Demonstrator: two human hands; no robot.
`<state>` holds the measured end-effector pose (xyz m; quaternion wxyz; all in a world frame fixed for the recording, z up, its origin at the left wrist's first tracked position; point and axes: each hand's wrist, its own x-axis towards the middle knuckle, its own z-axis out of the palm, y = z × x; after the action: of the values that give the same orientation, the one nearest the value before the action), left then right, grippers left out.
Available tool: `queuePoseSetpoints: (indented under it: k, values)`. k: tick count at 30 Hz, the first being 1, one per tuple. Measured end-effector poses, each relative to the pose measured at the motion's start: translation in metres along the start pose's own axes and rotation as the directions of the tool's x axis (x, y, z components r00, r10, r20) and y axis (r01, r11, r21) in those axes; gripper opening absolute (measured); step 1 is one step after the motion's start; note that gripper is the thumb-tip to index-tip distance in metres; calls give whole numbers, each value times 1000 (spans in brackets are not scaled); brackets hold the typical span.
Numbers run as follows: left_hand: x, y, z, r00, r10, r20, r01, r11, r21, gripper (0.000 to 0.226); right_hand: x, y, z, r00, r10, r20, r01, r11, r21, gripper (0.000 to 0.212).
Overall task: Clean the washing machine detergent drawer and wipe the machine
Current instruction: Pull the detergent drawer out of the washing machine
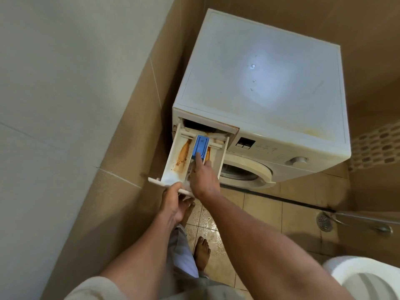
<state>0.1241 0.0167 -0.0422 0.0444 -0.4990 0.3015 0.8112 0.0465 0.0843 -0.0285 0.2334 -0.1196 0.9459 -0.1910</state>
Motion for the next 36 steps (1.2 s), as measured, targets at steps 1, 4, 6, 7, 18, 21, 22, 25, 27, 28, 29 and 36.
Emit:
queuePoseSetpoints:
  k: [1, 4, 6, 7, 18, 21, 22, 25, 27, 28, 29, 36]
  values:
    - [-5, -4, -4, 1000, -19, -5, 19, 999, -28, 18, -10, 4, 4, 1000, -11, -9, 11, 1000, -6, 85]
    - [-17, -17, -15, 998, -55, -36, 51, 993, -106, 26, -39, 18, 9, 997, -66, -47, 67, 998, 5, 81]
    - [-28, -25, -17, 998, -59, -23, 55, 986, -157, 30, -60, 31, 2, 990, -87, -115, 98, 990, 97, 66]
    - [-32, -28, -16, 998, -56, -9, 54, 984, -172, 34, -67, 38, -2, 983, -67, -172, 96, 982, 165, 58]
    - [-99, -56, 29, 982, -17, 189, 3, 997, 72, 37, -138, 140, -63, 927, 339, -160, -153, 731, 665, 40]
    - [-118, -67, 49, 953, -54, 299, -9, 979, 205, 39, -162, 159, -72, 935, 337, -112, -165, 691, 703, 34]
    - [-122, -70, 53, 939, -71, 337, -16, 969, 248, 38, -169, 163, -74, 919, 375, -117, -189, 683, 706, 31]
    - [-136, -80, 66, 885, -171, 433, -49, 891, 452, 38, -198, 180, -75, 834, 532, -148, -267, 623, 736, 25]
    - [-145, -86, 72, 859, -250, 447, -92, 783, 615, 48, -219, 190, -74, 762, 630, -149, -305, 552, 776, 24]
    - [-150, -89, 74, 842, -295, 451, -121, 711, 693, 46, -232, 196, -72, 719, 679, -147, -320, 511, 798, 24]
    - [-157, -93, 75, 825, -339, 452, -141, 651, 746, 42, -245, 201, -70, 678, 721, -144, -332, 475, 815, 24]
    - [-169, -125, 61, 726, -523, 447, -195, 468, 862, 134, -368, 235, -48, 464, 884, -60, -413, 276, 868, 28]
